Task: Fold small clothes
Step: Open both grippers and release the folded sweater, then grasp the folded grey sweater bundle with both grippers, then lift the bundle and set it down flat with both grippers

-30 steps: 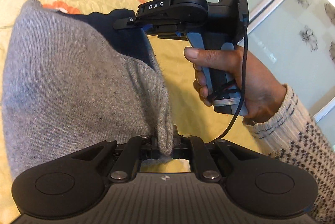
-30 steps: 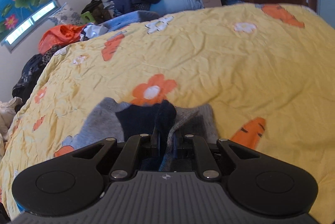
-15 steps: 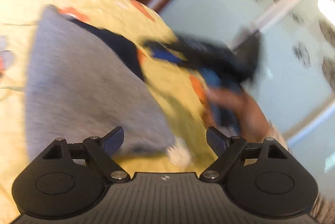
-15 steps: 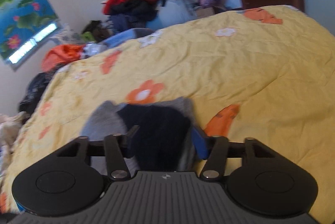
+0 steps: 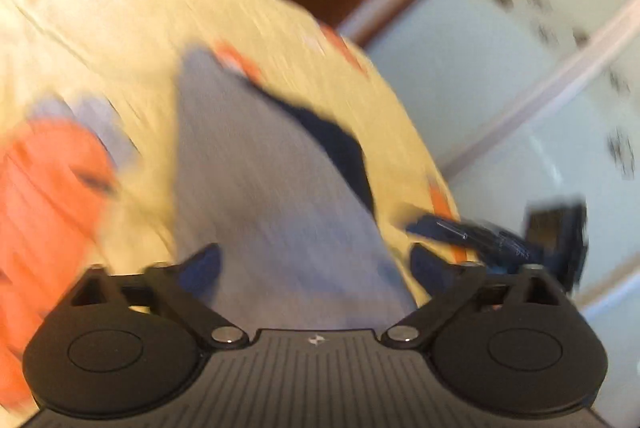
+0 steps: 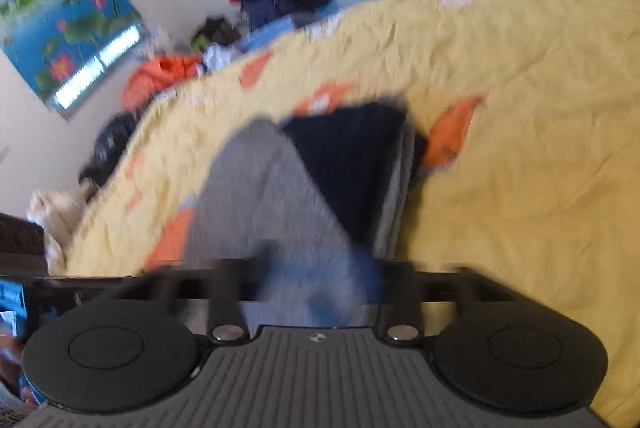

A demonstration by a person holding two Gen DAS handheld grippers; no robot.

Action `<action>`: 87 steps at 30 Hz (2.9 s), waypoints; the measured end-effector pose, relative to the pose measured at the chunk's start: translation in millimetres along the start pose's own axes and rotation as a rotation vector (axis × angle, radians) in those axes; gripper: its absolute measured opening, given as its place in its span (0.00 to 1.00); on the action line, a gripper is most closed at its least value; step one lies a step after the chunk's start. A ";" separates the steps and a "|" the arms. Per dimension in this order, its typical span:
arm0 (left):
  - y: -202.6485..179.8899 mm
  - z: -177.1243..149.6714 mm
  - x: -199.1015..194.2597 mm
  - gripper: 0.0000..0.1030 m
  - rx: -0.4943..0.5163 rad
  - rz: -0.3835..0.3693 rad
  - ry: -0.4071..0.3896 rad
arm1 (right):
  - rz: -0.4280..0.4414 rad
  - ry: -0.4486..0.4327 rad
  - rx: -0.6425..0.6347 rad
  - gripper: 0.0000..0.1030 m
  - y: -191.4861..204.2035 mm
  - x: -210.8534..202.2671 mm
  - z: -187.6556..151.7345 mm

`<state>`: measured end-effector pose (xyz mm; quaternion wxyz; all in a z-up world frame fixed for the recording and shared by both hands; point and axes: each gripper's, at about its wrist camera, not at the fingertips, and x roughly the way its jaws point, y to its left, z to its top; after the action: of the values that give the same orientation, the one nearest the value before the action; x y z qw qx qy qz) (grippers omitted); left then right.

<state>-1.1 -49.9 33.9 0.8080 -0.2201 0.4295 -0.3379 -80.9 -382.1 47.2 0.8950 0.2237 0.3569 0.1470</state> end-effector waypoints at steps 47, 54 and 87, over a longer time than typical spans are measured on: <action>76.6 94.9 -21.9 0.35 -0.141 -0.057 0.070 | 0.299 0.070 0.075 0.31 82.8 86.3 30.1; 116.7 132.2 -34.9 0.40 -0.093 0.057 0.155 | 0.276 0.117 0.078 0.34 106.8 139.2 37.7; 119.3 9.9 -105.2 0.16 -0.211 0.056 0.206 | 0.242 0.161 0.013 0.24 128.2 71.0 -55.3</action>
<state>7.5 108.6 19.4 0.7411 -0.2561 0.5491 -0.2891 -83.2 -225.9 35.6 0.8377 0.2584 0.3989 0.2691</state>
